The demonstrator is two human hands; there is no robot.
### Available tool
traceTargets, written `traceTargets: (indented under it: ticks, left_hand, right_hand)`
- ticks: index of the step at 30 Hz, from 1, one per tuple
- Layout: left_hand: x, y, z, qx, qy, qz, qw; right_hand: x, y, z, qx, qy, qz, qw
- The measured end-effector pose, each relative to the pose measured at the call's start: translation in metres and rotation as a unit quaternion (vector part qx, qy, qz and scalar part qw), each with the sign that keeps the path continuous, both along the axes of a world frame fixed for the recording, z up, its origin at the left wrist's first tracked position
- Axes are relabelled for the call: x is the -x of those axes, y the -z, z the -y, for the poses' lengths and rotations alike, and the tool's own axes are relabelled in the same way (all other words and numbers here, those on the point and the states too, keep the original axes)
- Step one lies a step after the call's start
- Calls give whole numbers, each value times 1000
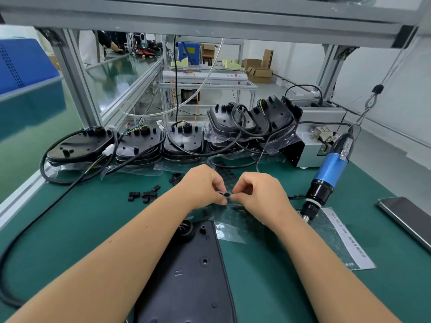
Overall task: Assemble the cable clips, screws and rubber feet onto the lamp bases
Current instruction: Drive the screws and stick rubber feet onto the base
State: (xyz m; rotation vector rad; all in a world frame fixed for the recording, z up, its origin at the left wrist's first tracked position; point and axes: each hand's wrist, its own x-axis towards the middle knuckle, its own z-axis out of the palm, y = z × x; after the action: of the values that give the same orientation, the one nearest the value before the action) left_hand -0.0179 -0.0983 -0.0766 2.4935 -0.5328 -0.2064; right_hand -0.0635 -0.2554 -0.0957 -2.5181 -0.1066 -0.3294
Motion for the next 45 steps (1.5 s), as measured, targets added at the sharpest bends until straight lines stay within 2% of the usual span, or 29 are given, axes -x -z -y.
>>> traceTargets:
  ticks: [14, 20, 27, 29, 31, 35, 37, 39, 45]
  left_hand:
    - [0, 1, 0, -4, -9, -1, 1000]
    - [-1, 1, 0, -8, -11, -9, 1000]
    - [-1, 0, -2, 3, -13, -21, 1000]
    - [0, -1, -2, -8, -9, -23, 1000]
    - [1, -6, -6, -20, 2, -33, 999]
    - [5, -27, -29, -29, 41, -68, 996]
    - [10, -30, -47, 18, 15, -60, 998]
    - [19, -26, -62, 61, -6, -48, 997]
    - [45, 3, -78, 151, -25, -46, 987]
  right_hand:
    - [0, 0, 7, -21, -18, -10, 1000]
    - [1, -2, 5, 21, -24, -13, 999]
    - [9, -1, 5, 70, -56, 40, 995]
    - [12, -5, 6, 20, -59, 37, 997]
    - [17, -15, 6, -82, -65, 23, 994]
    - [41, -31, -3, -280, -105, -131, 945]
    - [58, -29, -13, -308, -132, -199, 921]
    - [75, -26, -23, -297, -153, -232, 914]
    - [99, -19, -43, -314, -114, -257, 907]
